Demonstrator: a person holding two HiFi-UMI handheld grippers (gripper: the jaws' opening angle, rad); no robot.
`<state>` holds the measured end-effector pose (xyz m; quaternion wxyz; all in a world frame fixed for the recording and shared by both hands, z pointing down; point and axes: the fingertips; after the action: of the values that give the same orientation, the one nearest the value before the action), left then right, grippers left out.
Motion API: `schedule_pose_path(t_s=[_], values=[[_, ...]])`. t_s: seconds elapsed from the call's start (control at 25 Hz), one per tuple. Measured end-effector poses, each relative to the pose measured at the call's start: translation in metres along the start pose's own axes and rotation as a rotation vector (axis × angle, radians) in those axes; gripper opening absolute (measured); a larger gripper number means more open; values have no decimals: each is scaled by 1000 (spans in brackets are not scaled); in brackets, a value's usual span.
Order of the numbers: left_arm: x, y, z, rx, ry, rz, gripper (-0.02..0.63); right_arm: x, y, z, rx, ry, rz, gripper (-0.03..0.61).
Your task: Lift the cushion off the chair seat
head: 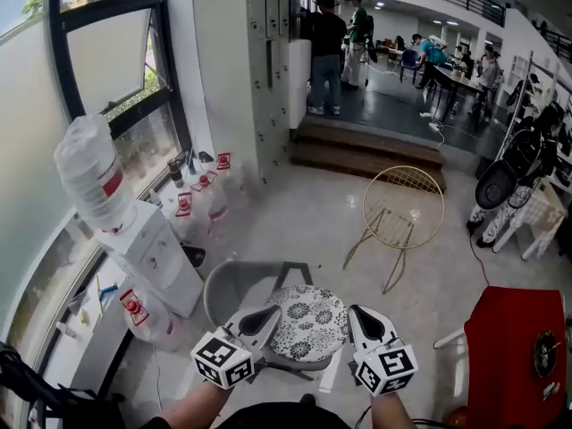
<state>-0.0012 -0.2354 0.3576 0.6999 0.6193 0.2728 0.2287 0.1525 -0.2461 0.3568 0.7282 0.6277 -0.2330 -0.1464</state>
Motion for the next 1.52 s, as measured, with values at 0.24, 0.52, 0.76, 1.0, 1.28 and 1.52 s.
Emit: schedule_pose_path(t_s=[0.24,0.52,0.76,1.0,1.28,1.52], values=[[-2,6,19,-5,-47,-7,8,23,-1,10,7,-37,0,11],[-18,19,32,-45,-61,-14,8,34,7,36,-12,-42,8,12],[-44,26,35,-59,-50,-20,8,39,27,62,-51,0,48,12],[-53,53,41,-119,-25,-46,8,44,62,82,-134,15,81,106],[-68,89,47,-183,0,-73,8,52,106,102,-213,39,94,125],[-71,120,59,-248,25,-87,8,63,150,111,-295,49,99,132]])
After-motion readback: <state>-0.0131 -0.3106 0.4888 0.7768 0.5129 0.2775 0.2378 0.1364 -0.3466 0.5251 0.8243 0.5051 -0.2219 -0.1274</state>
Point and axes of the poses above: the fingertips, and each gripper's own axes: z forward along the fingers, x to its right, y out of its underside, and after that the axes turned 4 degrees about z, right-handed
